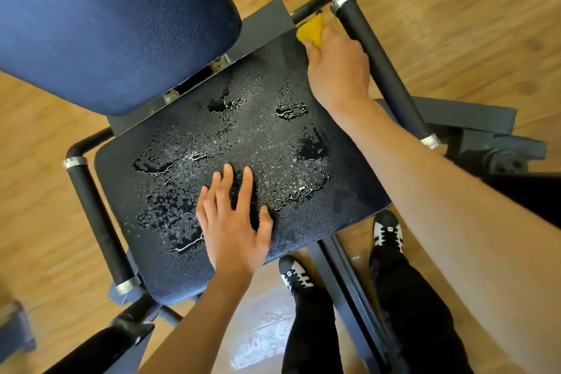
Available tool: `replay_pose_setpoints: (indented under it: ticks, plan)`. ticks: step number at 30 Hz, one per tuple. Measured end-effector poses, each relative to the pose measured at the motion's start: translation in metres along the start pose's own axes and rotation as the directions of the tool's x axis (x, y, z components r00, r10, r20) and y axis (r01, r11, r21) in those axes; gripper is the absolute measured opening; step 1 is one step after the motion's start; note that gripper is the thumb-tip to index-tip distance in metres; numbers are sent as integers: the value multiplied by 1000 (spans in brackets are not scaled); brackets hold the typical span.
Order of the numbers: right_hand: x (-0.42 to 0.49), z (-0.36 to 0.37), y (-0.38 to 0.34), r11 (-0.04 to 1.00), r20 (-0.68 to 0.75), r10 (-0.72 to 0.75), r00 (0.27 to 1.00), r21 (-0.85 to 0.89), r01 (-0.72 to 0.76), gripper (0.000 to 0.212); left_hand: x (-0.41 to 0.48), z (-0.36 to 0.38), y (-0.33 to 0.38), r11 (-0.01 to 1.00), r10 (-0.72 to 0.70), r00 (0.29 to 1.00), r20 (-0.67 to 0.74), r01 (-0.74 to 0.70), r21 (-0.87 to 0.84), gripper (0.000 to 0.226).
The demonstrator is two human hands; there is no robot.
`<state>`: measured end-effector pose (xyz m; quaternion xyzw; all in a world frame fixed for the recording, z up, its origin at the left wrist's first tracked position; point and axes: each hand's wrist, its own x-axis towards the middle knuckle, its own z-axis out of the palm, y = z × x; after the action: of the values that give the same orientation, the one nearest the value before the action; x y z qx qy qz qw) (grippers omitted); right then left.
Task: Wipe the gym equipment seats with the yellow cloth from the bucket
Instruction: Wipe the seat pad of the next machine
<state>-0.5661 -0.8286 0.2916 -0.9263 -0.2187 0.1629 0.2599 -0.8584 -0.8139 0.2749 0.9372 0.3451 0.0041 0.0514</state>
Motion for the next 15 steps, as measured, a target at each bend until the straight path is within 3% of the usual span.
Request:
replay_pose_setpoints:
  ticks: [6,9,15]
  plan:
    - [-125,-19,72,991,24,50,998,120,-53,31,-1,-1,1,999,-17,1000,5,17,-33,61]
    - [-193,-28,104,982,42,44,998,179,-51,51,-2,-2,3,998,-25,1000,7,25,-49,62]
    - [-133,-6,85,972,3,-237,972,-10,237,64,-1,-2,5,997,-50,999,18,50,-55,63]
